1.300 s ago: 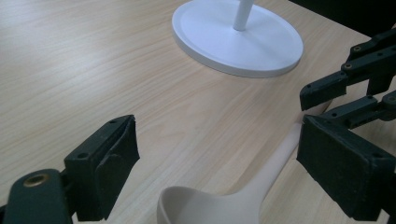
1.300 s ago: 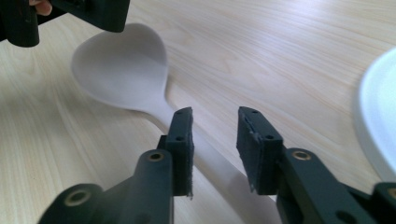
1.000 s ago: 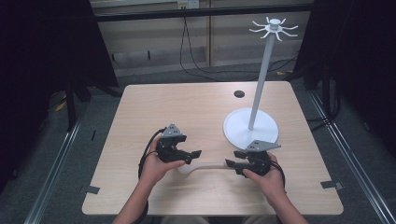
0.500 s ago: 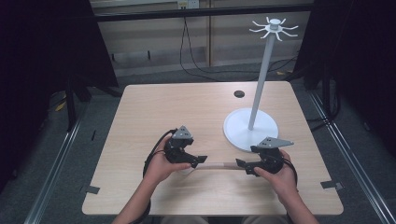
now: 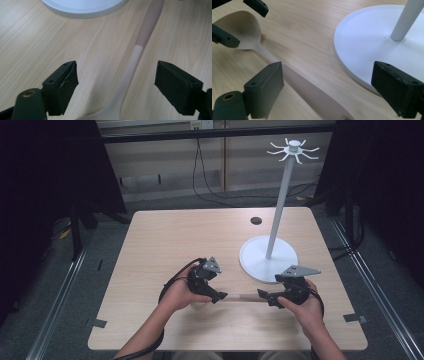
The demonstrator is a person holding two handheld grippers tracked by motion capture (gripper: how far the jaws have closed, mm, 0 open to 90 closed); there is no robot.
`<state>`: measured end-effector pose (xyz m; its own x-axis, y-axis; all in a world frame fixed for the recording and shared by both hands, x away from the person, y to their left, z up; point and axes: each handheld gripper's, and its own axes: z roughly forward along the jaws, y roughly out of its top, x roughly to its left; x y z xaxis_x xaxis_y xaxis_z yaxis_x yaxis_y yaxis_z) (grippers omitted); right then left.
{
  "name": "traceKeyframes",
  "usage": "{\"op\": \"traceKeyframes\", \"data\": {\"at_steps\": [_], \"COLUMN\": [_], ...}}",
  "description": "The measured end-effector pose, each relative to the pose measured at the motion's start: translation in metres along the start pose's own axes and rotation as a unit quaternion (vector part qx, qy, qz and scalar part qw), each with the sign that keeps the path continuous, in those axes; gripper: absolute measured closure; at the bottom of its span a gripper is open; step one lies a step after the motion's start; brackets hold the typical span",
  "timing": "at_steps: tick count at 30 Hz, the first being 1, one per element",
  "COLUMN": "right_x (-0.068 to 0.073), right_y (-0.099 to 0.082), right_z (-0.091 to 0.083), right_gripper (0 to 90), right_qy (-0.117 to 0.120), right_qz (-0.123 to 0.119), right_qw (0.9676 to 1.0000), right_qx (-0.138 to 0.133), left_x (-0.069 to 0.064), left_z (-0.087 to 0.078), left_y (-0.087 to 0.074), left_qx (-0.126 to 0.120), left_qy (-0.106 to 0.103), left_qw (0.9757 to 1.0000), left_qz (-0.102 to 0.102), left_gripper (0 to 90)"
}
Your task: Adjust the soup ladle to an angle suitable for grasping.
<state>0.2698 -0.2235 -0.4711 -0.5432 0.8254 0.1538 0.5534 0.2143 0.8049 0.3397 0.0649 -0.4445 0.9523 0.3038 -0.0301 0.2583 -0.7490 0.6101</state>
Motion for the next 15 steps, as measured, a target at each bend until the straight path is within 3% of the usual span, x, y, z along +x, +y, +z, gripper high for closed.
{"op": "traceKeyframes", "data": {"at_steps": [6, 10, 12, 13, 14, 15], "right_x": [-0.005, -0.006, -0.006, -0.006, -0.006, -0.007], "right_y": [-0.001, -0.002, -0.002, -0.002, -0.002, -0.002], "right_z": [-0.004, -0.004, -0.004, -0.004, -0.003, -0.003], "right_gripper": [8.4, 8.3, 8.3, 8.3, 8.3, 8.3], "right_qy": [-0.006, -0.005, -0.006, -0.006, -0.005, -0.006], "right_qz": [0.012, 0.018, 0.018, 0.02, 0.02, 0.021], "right_qw": [0.9999, 0.9998, 0.9998, 0.9998, 0.9998, 0.9998], "right_qx": [-0.003, -0.005, -0.004, -0.003, -0.003, -0.002], "left_x": [-0.002, -0.004, -0.006, -0.008, -0.006, -0.006], "left_z": [0.008, 0.016, 0.02, 0.022, 0.022, 0.024], "left_y": [0.003, 0.004, 0.006, 0.007, 0.009, 0.01], "left_qx": [0.035, 0.064, 0.086, 0.09, 0.105, 0.113], "left_qy": [-0.007, -0.01, -0.018, -0.018, -0.023, -0.028], "left_qw": [0.9991, 0.9969, 0.994, 0.9936, 0.9904, 0.9893], "left_qz": [0.022, 0.045, 0.065, 0.066, 0.086, 0.089], "left_gripper": [24.7, 31.7, 35.7, 37.6, 39.8, 41.9]}}
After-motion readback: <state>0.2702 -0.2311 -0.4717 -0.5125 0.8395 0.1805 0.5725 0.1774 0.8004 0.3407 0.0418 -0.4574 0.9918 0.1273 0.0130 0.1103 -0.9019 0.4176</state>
